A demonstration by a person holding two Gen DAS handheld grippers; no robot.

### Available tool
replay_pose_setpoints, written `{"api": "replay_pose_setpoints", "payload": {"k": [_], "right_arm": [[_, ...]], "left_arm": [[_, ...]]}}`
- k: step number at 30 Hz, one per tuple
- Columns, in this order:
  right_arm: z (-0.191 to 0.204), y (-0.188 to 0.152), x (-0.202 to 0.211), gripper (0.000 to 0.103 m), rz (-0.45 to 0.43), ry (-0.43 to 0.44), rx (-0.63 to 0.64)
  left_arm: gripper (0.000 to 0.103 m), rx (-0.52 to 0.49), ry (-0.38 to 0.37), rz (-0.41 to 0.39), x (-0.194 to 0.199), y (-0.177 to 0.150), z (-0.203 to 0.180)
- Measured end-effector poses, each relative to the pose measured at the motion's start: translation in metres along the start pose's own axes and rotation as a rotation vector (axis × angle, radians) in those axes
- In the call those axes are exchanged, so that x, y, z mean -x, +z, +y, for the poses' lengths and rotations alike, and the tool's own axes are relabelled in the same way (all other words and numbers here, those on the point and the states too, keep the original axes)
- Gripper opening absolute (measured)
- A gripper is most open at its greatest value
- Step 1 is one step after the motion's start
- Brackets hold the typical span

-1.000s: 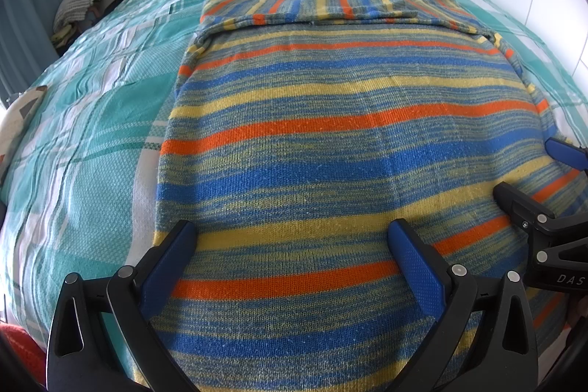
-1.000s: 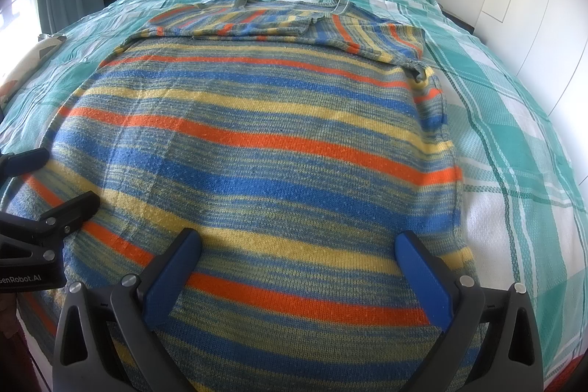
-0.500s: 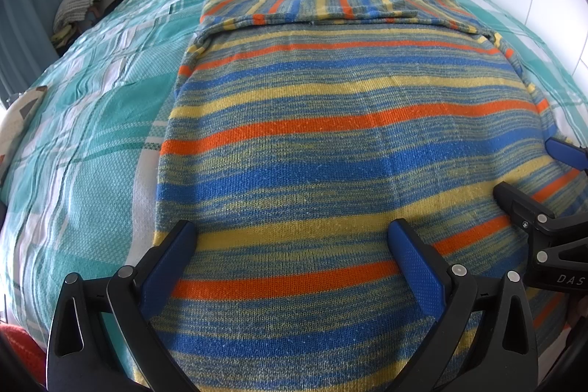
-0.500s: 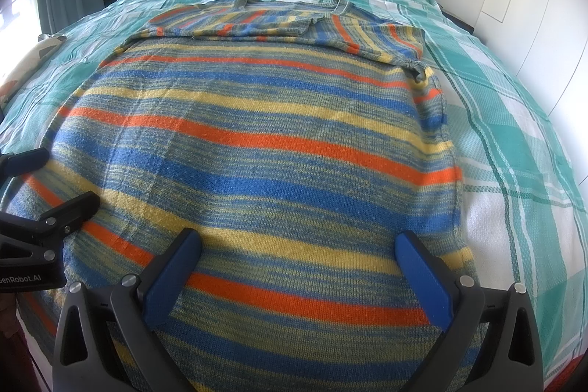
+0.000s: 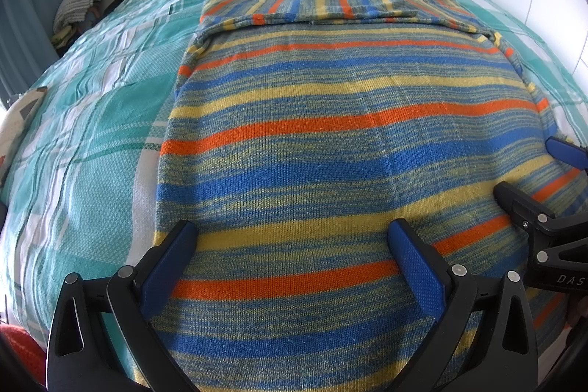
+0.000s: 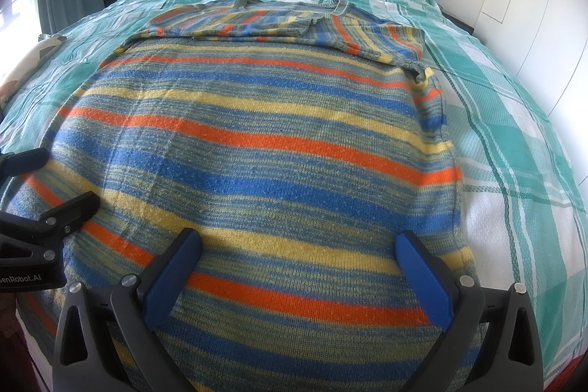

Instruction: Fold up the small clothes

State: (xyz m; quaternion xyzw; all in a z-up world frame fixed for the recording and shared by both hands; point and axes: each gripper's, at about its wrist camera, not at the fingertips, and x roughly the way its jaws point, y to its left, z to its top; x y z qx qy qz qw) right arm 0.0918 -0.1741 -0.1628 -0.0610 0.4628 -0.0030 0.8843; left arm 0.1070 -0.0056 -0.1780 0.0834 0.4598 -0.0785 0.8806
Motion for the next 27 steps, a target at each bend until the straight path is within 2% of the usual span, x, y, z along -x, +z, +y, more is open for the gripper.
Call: {"api": "replay_pose_setpoints", "payload": {"k": [27], "right_arm": [[0.0010, -0.0007, 0.0001, 0.103, -0.001, -0.004, 0.003]], "left_arm": [[0.102, -0.011, 0.002, -0.003, 0.0012, -0.0002, -0.0010]]}}
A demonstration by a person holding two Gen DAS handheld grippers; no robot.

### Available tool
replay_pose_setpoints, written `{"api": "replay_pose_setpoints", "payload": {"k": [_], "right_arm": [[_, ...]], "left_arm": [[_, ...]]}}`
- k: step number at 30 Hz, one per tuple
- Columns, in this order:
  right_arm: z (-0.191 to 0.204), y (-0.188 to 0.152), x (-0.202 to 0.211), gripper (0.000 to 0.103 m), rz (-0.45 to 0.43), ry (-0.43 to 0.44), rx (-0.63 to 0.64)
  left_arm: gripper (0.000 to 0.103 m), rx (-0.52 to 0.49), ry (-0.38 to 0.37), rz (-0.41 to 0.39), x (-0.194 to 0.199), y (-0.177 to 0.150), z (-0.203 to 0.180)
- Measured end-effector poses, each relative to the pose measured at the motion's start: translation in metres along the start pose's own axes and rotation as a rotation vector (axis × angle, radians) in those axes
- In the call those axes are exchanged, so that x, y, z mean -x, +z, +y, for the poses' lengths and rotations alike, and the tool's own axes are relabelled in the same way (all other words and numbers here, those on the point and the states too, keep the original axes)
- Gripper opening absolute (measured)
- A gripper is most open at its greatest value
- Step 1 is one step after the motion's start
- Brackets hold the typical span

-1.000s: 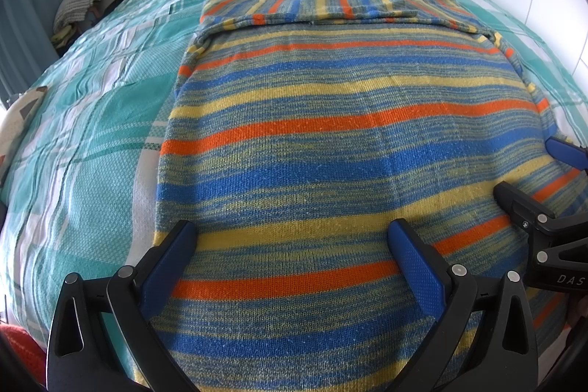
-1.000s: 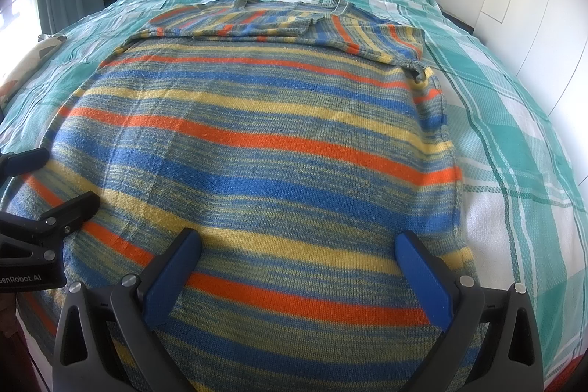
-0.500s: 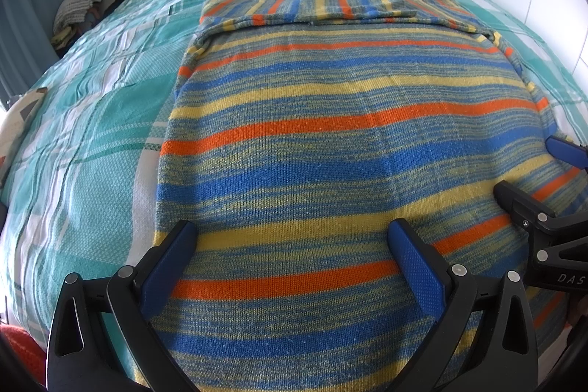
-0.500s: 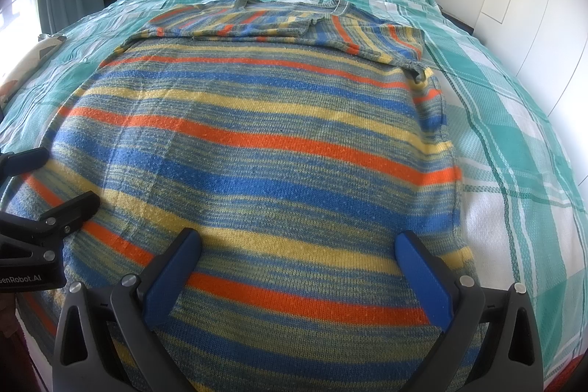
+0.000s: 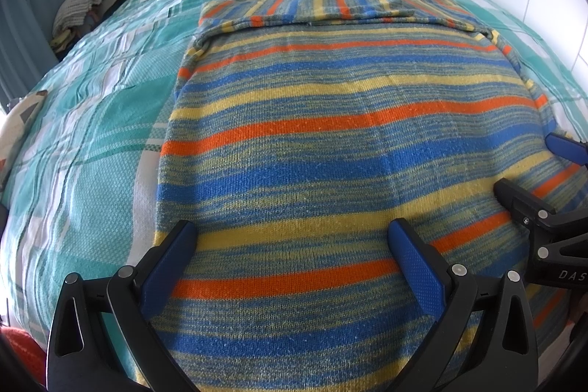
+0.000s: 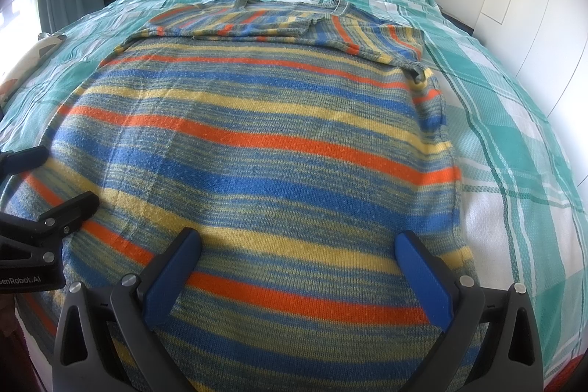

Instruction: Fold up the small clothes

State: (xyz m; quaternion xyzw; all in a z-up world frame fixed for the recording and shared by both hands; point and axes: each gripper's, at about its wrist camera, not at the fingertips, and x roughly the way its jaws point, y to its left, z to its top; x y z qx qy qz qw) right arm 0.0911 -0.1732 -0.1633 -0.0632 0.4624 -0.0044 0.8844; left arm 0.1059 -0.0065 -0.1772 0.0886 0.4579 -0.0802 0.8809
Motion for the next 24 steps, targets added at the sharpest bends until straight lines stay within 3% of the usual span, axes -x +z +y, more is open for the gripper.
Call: {"api": "replay_pose_setpoints", "payload": {"k": [14, 17, 20, 22, 24], "right_arm": [[0.001, 0.000, 0.000, 0.103, -0.001, -0.002, 0.000], [-0.001, 0.002, 0.001, 0.103, 0.024, 0.019, -0.005], [-0.028, 0.015, 0.020, 0.103, 0.125, 0.125, -0.058], [-0.065, 0.012, 0.049, 0.103, 0.125, 0.177, -0.161], [-0.098, -0.001, 0.068, 0.103, 0.172, 0.191, -0.225]], "left_arm": [[0.102, -0.003, -0.001, 0.000, 0.000, -0.001, -0.001], [0.102, -0.014, -0.029, 0.043, 0.011, 0.003, 0.005], [0.101, 0.002, -0.027, 0.054, 0.046, -0.001, 0.026], [0.102, 0.036, -0.013, 0.049, 0.069, -0.016, 0.049], [0.102, 0.097, -0.002, 0.128, 0.071, -0.035, 0.069]]}}
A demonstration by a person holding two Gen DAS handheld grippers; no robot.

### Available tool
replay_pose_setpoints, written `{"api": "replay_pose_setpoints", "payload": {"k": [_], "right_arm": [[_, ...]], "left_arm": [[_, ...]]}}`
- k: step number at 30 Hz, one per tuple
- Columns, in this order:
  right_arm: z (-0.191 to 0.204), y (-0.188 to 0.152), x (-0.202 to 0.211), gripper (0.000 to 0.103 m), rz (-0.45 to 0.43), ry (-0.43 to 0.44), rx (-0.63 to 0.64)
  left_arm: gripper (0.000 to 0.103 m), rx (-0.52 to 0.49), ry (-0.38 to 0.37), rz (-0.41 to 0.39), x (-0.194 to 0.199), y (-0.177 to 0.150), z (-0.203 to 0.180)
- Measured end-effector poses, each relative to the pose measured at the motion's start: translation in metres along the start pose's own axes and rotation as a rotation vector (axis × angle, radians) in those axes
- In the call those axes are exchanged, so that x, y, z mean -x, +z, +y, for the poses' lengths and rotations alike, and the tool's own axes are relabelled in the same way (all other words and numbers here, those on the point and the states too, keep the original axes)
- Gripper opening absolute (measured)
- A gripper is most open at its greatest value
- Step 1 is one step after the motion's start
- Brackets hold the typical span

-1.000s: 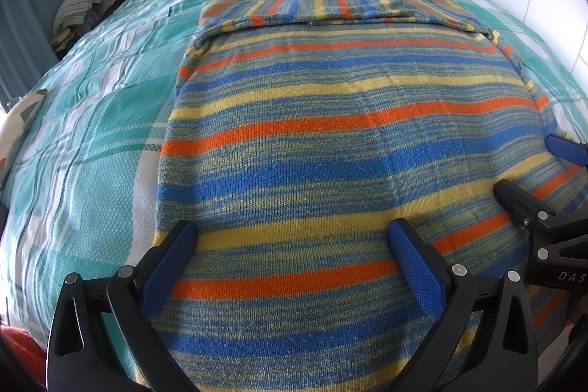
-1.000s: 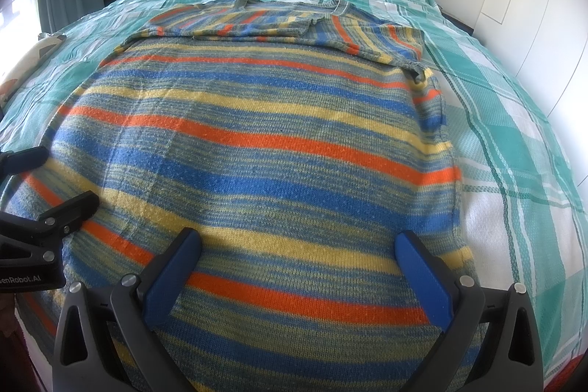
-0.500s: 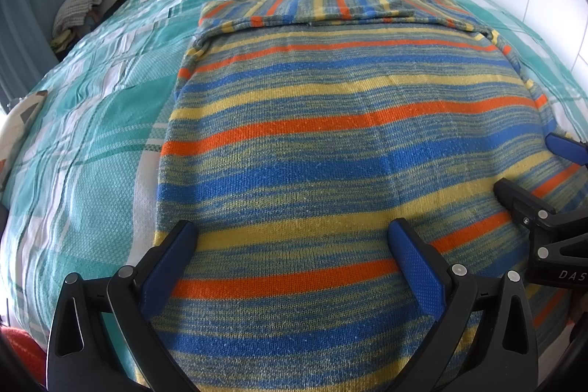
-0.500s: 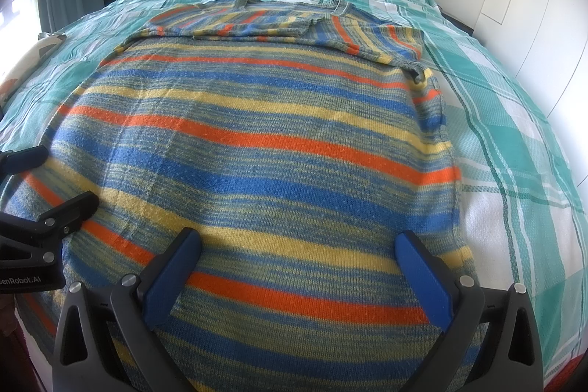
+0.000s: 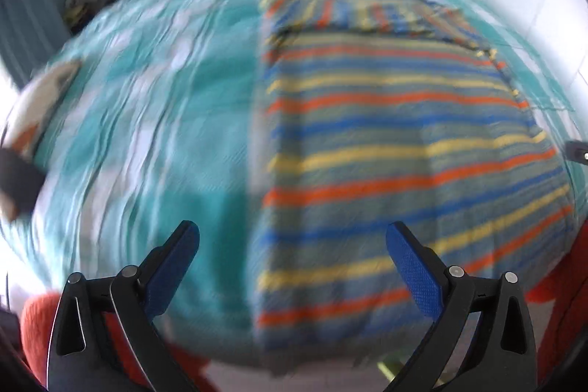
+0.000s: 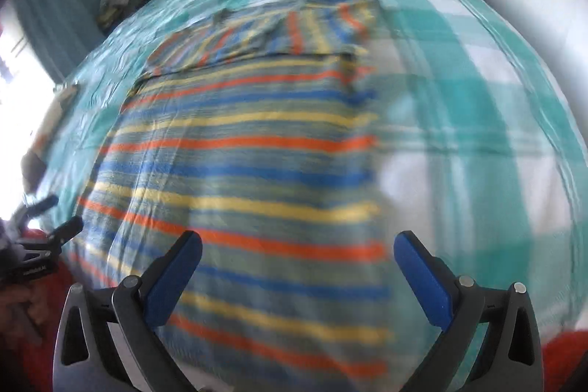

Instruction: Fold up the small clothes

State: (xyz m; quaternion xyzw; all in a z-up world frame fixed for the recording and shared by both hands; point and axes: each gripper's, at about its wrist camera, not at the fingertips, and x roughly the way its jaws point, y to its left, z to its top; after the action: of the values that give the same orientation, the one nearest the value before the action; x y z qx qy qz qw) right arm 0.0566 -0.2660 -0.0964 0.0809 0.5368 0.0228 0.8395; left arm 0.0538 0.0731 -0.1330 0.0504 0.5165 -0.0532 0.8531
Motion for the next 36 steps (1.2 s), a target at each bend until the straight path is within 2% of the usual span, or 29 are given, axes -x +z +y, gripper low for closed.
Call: {"api": "replay_pose_setpoints", "payload": {"k": [2, 3, 4, 6, 8, 9, 10, 12, 13, 14, 17, 19, 21, 25, 29, 30, 31, 32, 33, 34, 35, 36], "right_arm": [[-0.028, -0.012, 0.010, 0.103, 0.089, -0.003, -0.058], [-0.038, -0.020, 0.012, 0.103, 0.138, 0.005, -0.076], [-0.043, -0.026, 0.011, 0.103, 0.183, 0.015, -0.081], [-0.046, -0.042, 0.004, 0.101, 0.270, 0.047, -0.072], [-0.045, -0.052, -0.006, 0.095, 0.309, 0.068, -0.062], [-0.043, -0.056, -0.012, 0.078, 0.337, 0.075, -0.058], [-0.041, -0.059, -0.019, 0.066, 0.380, 0.084, -0.058], [-0.039, -0.062, -0.026, 0.011, 0.430, 0.110, -0.061], [-0.040, -0.063, -0.026, 0.006, 0.435, 0.134, -0.066], [-0.043, -0.061, -0.025, 0.006, 0.437, 0.151, -0.077], [-0.057, -0.044, -0.009, 0.006, 0.399, 0.215, -0.128], [-0.069, -0.024, 0.007, 0.006, 0.360, 0.285, -0.135], [-0.077, 0.010, 0.018, 0.006, 0.281, 0.347, -0.156], [-0.085, 0.096, 0.020, 0.006, 0.120, 0.356, -0.148], [-0.092, 0.197, -0.013, 0.006, -0.003, 0.340, -0.174], [-0.093, 0.219, -0.025, 0.006, -0.028, 0.339, -0.184], [-0.099, 0.247, -0.043, 0.009, -0.061, 0.359, -0.200], [-0.097, 0.262, -0.061, 0.013, -0.089, 0.367, -0.231], [-0.099, 0.274, -0.073, 0.033, -0.113, 0.357, -0.265], [-0.108, 0.285, -0.085, 0.045, -0.132, 0.307, -0.308], [-0.105, 0.290, -0.093, 0.052, -0.139, 0.269, -0.335], [-0.103, 0.293, -0.098, 0.052, -0.143, 0.257, -0.344]], "left_arm": [[0.101, 0.086, -0.032, 0.135, -0.018, -0.016, 0.018], [0.097, 0.127, -0.065, 0.200, -0.027, -0.020, 0.024], [0.090, 0.143, -0.085, 0.225, -0.032, -0.021, 0.026], [0.087, 0.123, -0.099, 0.230, -0.033, -0.019, 0.024], [0.071, 0.093, -0.113, 0.245, -0.034, -0.018, 0.021], [0.058, 0.081, -0.117, 0.258, -0.035, -0.019, 0.019], [0.036, 0.067, -0.116, 0.266, -0.034, -0.019, 0.018], [0.006, 0.027, -0.130, 0.290, -0.033, -0.019, 0.015], [0.005, 0.017, -0.138, 0.291, -0.031, -0.018, 0.015], [0.004, 0.011, -0.145, 0.287, -0.028, -0.016, 0.017], [0.004, 0.091, -0.274, 0.269, -0.013, 0.002, 0.039], [0.004, 0.150, -0.360, 0.232, -0.004, 0.030, 0.058], [0.004, 0.177, -0.406, 0.190, -0.002, 0.072, 0.072], [0.004, 0.139, -0.363, 0.089, -0.013, 0.170, 0.073], [0.006, 0.119, -0.331, 0.022, -0.057, 0.273, 0.062], [0.010, 0.117, -0.322, 0.011, -0.075, 0.297, 0.061], [0.021, 0.133, -0.302, 0.008, -0.093, 0.308, 0.048], [0.032, 0.163, -0.269, 0.017, -0.105, 0.318, 0.051], [0.046, 0.218, -0.218, 0.021, -0.118, 0.329, 0.059], [0.048, 0.256, -0.191, 0.001, -0.120, 0.326, 0.056], [0.048, 0.283, -0.188, -0.022, -0.118, 0.325, 0.060], [0.049, 0.301, -0.201, -0.048, -0.114, 0.322, 0.065]]}}
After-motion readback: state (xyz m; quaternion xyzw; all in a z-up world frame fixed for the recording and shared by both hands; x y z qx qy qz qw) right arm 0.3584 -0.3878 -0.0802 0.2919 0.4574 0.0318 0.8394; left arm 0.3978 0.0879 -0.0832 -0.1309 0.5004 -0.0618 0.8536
